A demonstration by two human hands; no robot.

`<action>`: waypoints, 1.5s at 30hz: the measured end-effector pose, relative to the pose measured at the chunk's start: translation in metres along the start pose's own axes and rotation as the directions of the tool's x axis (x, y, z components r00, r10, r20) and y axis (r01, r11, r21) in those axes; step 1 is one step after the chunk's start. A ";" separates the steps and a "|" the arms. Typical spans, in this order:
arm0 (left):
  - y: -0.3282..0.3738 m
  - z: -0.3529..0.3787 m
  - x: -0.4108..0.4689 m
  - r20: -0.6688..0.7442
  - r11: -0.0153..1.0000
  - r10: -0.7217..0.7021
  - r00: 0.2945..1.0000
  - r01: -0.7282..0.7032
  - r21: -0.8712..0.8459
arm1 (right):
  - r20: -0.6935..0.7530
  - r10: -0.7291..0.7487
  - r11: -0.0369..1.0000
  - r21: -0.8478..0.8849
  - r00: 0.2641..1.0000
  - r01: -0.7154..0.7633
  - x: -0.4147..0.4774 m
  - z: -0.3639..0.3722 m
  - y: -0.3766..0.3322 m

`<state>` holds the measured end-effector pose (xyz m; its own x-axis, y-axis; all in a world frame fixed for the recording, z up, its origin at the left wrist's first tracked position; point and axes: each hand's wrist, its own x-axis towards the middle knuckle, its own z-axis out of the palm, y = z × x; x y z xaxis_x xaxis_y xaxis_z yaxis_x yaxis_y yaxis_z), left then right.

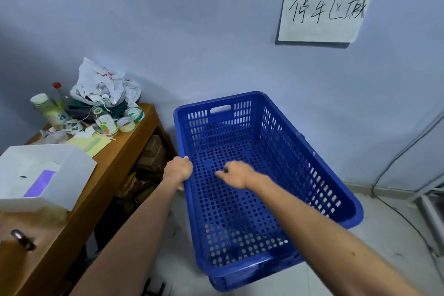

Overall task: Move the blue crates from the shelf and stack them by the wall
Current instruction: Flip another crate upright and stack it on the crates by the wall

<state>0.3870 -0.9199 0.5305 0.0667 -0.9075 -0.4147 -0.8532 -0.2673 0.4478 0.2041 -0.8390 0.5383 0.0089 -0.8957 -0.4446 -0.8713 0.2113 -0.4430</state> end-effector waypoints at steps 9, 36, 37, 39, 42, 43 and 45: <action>-0.009 -0.014 0.001 0.145 0.983 0.040 0.989 -0.013 -0.184 | 0.260 0.033 0.992 0.106 0.965 -0.063 -0.032 0.058 -0.086; -0.034 -0.019 0.044 0.361 -0.072 0.833 0.418 -0.566 0.821 | -0.050 0.091 0.945 -0.310 0.995 -0.102 -0.052 0.084 -0.097; -0.032 -0.017 0.042 0.365 -0.084 0.829 0.423 -0.552 0.830 | -0.054 0.092 0.940 -0.325 0.994 -0.104 -0.053 0.083 -0.093; -0.029 -0.014 0.040 0.360 -0.094 0.831 0.424 -0.531 0.842 | -0.070 0.093 0.929 -0.351 0.993 -0.112 -0.056 0.078 -0.084; -0.021 -0.007 0.031 0.363 -0.089 0.824 0.435 -0.533 0.841 | -0.103 0.088 0.904 -0.408 0.991 -0.123 -0.060 0.069 -0.065; -0.018 -0.005 0.027 0.364 -0.084 0.817 0.448 -0.531 0.843 | -0.111 0.084 0.896 -0.427 0.990 -0.124 -0.061 0.065 -0.058; -0.010 0.001 0.017 0.363 -0.069 0.802 0.474 -0.530 0.845 | -0.126 0.083 0.878 -0.459 0.989 -0.133 -0.063 0.058 -0.043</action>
<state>0.3964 -0.9323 0.5184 -0.8407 -0.5269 -0.1250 -0.4133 0.7734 -0.4807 0.2691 -0.7689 0.5403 -0.1256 -0.9171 -0.3782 -0.9918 0.1245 0.0275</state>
